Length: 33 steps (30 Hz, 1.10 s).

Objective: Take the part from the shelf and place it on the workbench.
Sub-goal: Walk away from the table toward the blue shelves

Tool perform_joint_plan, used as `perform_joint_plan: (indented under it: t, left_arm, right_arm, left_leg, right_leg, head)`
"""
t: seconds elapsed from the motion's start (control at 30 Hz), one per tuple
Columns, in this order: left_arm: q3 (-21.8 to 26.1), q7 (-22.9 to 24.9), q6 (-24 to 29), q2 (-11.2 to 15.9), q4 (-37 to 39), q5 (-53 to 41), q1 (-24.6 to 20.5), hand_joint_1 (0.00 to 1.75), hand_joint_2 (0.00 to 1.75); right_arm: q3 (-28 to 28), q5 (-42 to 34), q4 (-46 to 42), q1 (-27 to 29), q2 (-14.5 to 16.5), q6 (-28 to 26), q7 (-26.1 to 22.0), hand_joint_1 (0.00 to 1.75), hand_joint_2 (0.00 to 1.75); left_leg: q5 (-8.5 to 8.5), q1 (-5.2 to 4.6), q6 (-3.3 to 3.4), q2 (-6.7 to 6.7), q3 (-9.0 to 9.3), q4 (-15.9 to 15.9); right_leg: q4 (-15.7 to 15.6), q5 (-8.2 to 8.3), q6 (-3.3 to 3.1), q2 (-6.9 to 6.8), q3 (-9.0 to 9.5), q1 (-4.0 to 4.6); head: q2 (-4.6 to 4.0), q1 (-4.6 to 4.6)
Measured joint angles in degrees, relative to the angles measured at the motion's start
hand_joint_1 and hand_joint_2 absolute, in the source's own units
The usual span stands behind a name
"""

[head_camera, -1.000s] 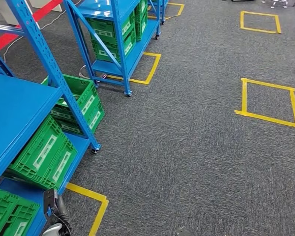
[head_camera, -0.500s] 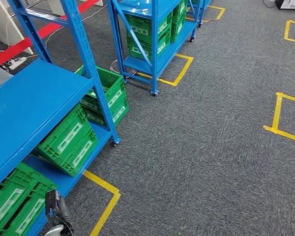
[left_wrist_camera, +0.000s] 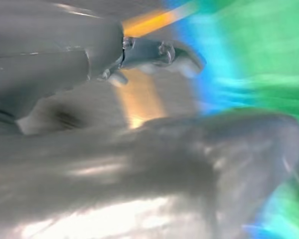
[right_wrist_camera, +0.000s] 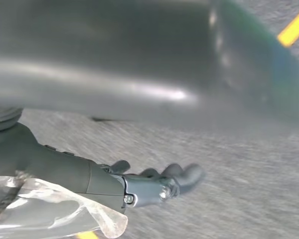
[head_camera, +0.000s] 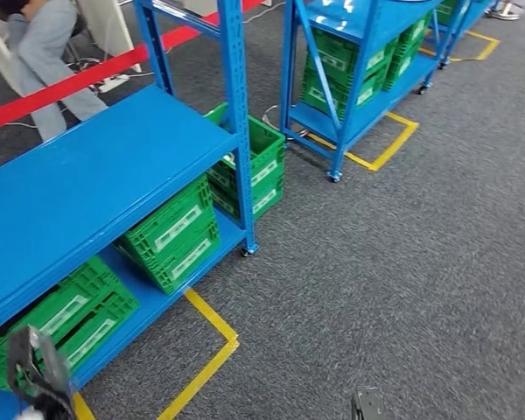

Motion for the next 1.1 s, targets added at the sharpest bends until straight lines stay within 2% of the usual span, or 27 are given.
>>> perform_joint_plan:
  t: [0.03,0.07,0.1,0.13,0.17,0.2,0.23,0.27,0.3,0.33,0.37,0.4,0.47,0.53,0.6,0.63,0.7,0.73,0.77,0.8,0.83,0.87,0.9,0.97,1.03,1.07,1.1]
  left_arm:
    - [-6.87,-4.79,5.42,0.86,-1.52,2.24,-0.78,0.0,0.0]
    - [-13.27,-12.15,7.29,1.42,0.55,3.73,-1.78,0.0,0.0]
    - [-19.07,-21.48,5.73,2.38,5.69,4.62,-2.87,0.0,0.0]
    - [-23.56,-31.93,1.11,3.78,12.61,4.78,-4.18,0.0,0.0]
    - [-26.45,-42.61,-6.08,5.06,20.44,4.39,-5.49,0.0,0.0]
    - [-27.43,-50.72,-13.47,6.09,27.25,3.8,-6.68,0.0,0.0]
    - [-26.53,-55.48,-20.09,6.47,32.7,3.39,-7.63,0.0,0.0]
    - [-23.98,-57.16,-24.82,6.25,36.93,3.05,-8.31,0.0,0.0]
    - [-20.55,-56.29,-27.02,5.72,40.32,2.75,-8.87,0.0,0.0]
    - [-16.73,-55.01,-27.9,4.98,43.43,2.51,-9.27,0.0,0.0]
    - [-13.21,-53.66,-27.74,4.29,45.93,2.25,-9.53,0.0,0.0]
    - [-10.38,-52.55,-27.37,3.76,48.07,2.07,-9.71,0.0,0.0]
    - [-6.13,-51.35,-27.04,3.08,51.28,1.84,-10.29,0.0,0.0]
    - [-2.94,-50.87,-26.78,2.51,53.7,1.7,-11.17,0.0,0.0]
    - [-0.57,-50.67,-26.53,1.98,55.61,1.63,-11.59,0.0,0.0]
    - [0.34,-50.59,-26.44,1.64,56.37,1.6,-11.58,0.0,0.0]
    - [1.67,-50.29,-26.03,1.06,57.54,1.53,-11.85,0.0,0.0]
    - [2.24,-50.03,-25.69,0.78,58.06,1.51,-12.09,0.0,0.0]
    - [2.78,-49.7,-25.28,0.6,58.57,1.51,-12.35,0.0,0.0]
    - [3.31,-49.36,-24.98,0.4,59.07,1.51,-12.46,0.0,0.0]
    - [3.79,-49.1,-24.79,0.19,59.57,1.48,-12.39,0.0,0.0]
    - [4.19,-48.92,-24.74,-0.01,59.98,1.41,-12.25,0.0,0.0]
    - [4.51,-48.82,-24.78,-0.2,60.31,1.33,-12.09,0.0,0.0]
    - [5.04,-48.82,-24.81,-0.4,60.76,1.17,-11.9,0.0,0.0]
    - [5.57,-48.88,-24.67,-0.39,61.02,1.14,-11.88,0.0,0.0]
    - [5.82,-48.91,-24.56,-0.38,61.17,1.15,-11.83,0.0,0.0]
    - [6.05,-48.92,-24.4,-0.38,61.33,1.16,-11.71,0.0,0.0]
  right_arm:
    - [-0.01,0.52,-0.07,0.06,-0.49,1.91,-2.11,0.0,0.0]
    - [0.16,1.04,-0.09,0.03,-0.94,3.68,-3.93,0.0,0.0]
    - [0.38,1.24,-0.1,-0.04,-1.34,5.2,-5.19,0.0,0.0]
    - [0.55,1.03,-0.15,-0.03,-1.88,6.3,-5.91,0.0,0.0]
    - [0.66,0.52,-0.23,0.18,-2.52,7.25,-6.31,0.0,0.0]
    - [0.68,-0.09,-0.36,0.59,-3.29,8.1,-6.5,0.0,0.0]
    - [0.66,-0.64,-0.51,1.21,-4.17,8.89,-6.64,0.0,0.0]
    - [0.64,-1.1,-0.65,1.87,-4.92,9.53,-6.72,0.0,0.0]
    - [0.6,-1.58,-0.82,2.39,-5.64,9.86,-6.75,0.0,0.0]
    - [0.53,-2.07,-0.97,2.69,-6.19,10.04,-6.75,0.0,0.0]
    - [0.46,-2.57,-1.12,2.74,-6.6,10.07,-6.67,0.0,0.0]
    - [0.39,-3.02,-1.23,2.6,-6.81,10.06,-6.55,0.0,0.0]
    - [0.28,-3.65,-1.29,2.27,-6.87,10.02,-6.05,0.0,0.0]
    - [0.08,-4.06,-1.29,2.06,-6.85,9.84,-5.46,0.0,0.0]
    - [-0.15,-4.35,-1.31,1.76,-6.86,9.65,-5.09,0.0,0.0]
    - [-0.22,-4.45,-1.33,1.54,-6.93,9.61,-5.0,0.0,0.0]
    - [-0.27,-4.55,-1.39,1.24,-7.09,9.62,-4.92,0.0,0.0]
    - [-0.28,-4.47,-1.41,1.21,-7.19,9.66,-4.93,0.0,0.0]
    - [-0.29,-4.35,-1.41,1.3,-7.24,9.73,-4.96,0.0,0.0]
    - [-0.29,-4.26,-1.41,1.46,-7.28,9.78,-5.01,0.0,0.0]
    - [-0.29,-4.3,-1.41,1.64,-7.33,9.79,-5.04,0.0,0.0]
    - [-0.3,-4.48,-1.41,1.81,-7.35,9.76,-5.06,0.0,0.0]
    - [-0.31,-4.76,-1.42,1.94,-7.4,9.72,-5.09,0.0,0.0]
    - [-0.33,-5.21,-1.44,2.1,-7.49,9.7,-5.25,0.0,0.0]
    - [-0.34,-5.38,-1.45,2.13,-7.52,9.71,-5.48,0.0,0.0]
    - [-0.34,-5.44,-1.45,2.16,-7.52,9.69,-5.57,0.0,0.0]
    - [-0.34,-5.49,-1.45,2.18,-7.51,9.65,-5.65,0.0,0.0]
  left_leg:
    - [0.22,-0.1,-0.48,-1.44,-0.22,-0.1]
    - [0.49,-0.2,-1.0,-2.48,-0.28,-0.42]
    - [0.66,-0.21,-1.44,-2.58,-0.2,-0.71]
    - [0.41,-0.33,-1.77,-1.2,-0.3,-0.42]
    - [-0.53,-0.47,-2.04,0.96,-0.82,0.89]
    - [-2.09,-0.6,-2.21,3.48,-1.85,3.32]
    - [-4.04,-0.75,-2.39,5.67,-3.49,6.83]
    - [-5.82,-0.73,-2.53,6.61,-5.35,10.66]
    - [-6.78,-0.7,-2.56,7.01,-6.68,13.48]
    - [-6.71,-0.68,-2.5,7.24,-7.12,14.59]
    - [-5.53,-0.69,-2.31,7.42,-6.36,13.41]
    - [-3.6,-0.83,-1.93,7.85,-4.52,10.19]
    - [-0.7,-1.71,-0.56,10.4,-0.37,2.65]
    - [-0.15,-2.57,0.7,11.91,1.27,-0.74]
    - [0.0,-2.63,1.33,10.63,1.32,-1.25]
    - [0.21,-2.44,1.56,9.98,1.56,-1.73]
    - [0.71,-1.87,1.97,8.68,2.0,-2.67]
    - [0.8,-1.71,2.04,7.99,2.02,-2.78]
    - [0.83,-1.6,2.09,7.25,1.97,-2.77]
    - [0.81,-1.52,2.07,6.46,1.96,-2.72]
    - [0.76,-1.43,2.0,5.67,1.99,-2.63]
    - [0.66,-1.28,1.84,4.85,2.01,-2.47]
    - [0.48,-1.07,1.55,4.01,2.02,-2.16]
    - [-0.12,-0.75,0.65,2.39,1.65,-1.04]
    - [-0.45,-0.71,-0.23,1.07,0.82,-0.03]
    - [-0.38,-0.68,-0.58,0.44,0.44,0.19]
    - [-0.29,-0.57,-0.85,-0.1,0.21,0.21]
  right_leg:
    - [-0.81,-0.35,-0.07,0.34,0.75,-0.29]
    - [-1.17,-0.44,-0.38,-0.24,1.3,-0.42]
    - [-1.35,-0.26,-0.82,-0.94,1.64,-0.5]
    - [-1.67,0.0,-1.26,-1.48,1.97,-0.54]
    - [-2.06,0.25,-1.64,-2.01,2.13,-0.54]
    - [-2.34,0.36,-1.88,-2.63,2.28,-0.5]
    - [-2.42,0.31,-2.02,-3.34,2.38,-0.31]
    - [-2.41,0.19,-2.12,-4.25,2.4,-0.12]
    - [-2.39,0.06,-2.22,-5.18,2.44,0.06]
    - [-2.38,-0.08,-2.33,-6.03,2.49,0.29]
    - [-2.37,-0.22,-2.41,-6.72,2.61,0.51]
    - [-2.37,-0.39,-2.46,-7.27,2.86,0.75]
    - [-2.41,-0.79,-2.36,-8.44,3.37,1.14]
    - [-2.45,-1.16,-1.98,-9.93,3.64,1.33]
    - [-2.64,-1.48,-1.49,-11.25,3.96,1.41]
    - [-2.43,-1.9,-1.23,-10.82,4.01,1.39]
    - [1.12,-4.14,-0.78,-7.9,2.46,1.27]
    - [4.79,-5.86,-0.59,-6.08,0.62,1.09]
    - [8.99,-7.5,-0.39,-5.05,-1.58,0.93]
    - [12.45,-8.47,-0.17,-4.63,-3.58,0.74]
    - [14.1,-8.3,0.06,-4.51,-4.82,0.56]
    - [13.35,-6.87,0.31,-4.46,-4.96,0.36]
    - [10.37,-4.51,0.6,-4.21,-3.99,0.07]
    - [3.03,-0.95,1.32,-1.56,-0.96,-0.65]
    - [0.14,-0.53,1.06,0.58,0.54,-0.99]
    - [0.2,-0.72,0.57,0.49,0.59,-0.88]
    - [0.36,-0.65,-0.01,-0.36,0.64,-0.87]
  head:
    - [0.0,-0.04]
    - [0.0,-0.01]
    - [0.0,-0.07]
    - [0.0,-0.29]
    - [0.0,-0.66]
    - [0.0,-1.14]
    - [0.0,-1.67]
    - [0.0,-1.91]
    - [0.0,-1.98]
    - [0.0,-2.02]
    - [0.0,-2.02]
    - [0.0,-2.02]
    - [0.0,-2.03]
    - [0.0,-1.99]
    - [0.0,-2.0]
    - [0.0,-1.95]
    - [0.01,-1.73]
    - [0.01,-1.59]
    - [0.01,-1.53]
    - [0.0,-1.48]
    - [0.0,-1.49]
    - [0.0,-1.5]
    - [0.0,-1.5]
    - [0.0,-1.31]
    - [0.0,-1.15]
    - [0.0,-1.12]
    - [0.0,-1.21]
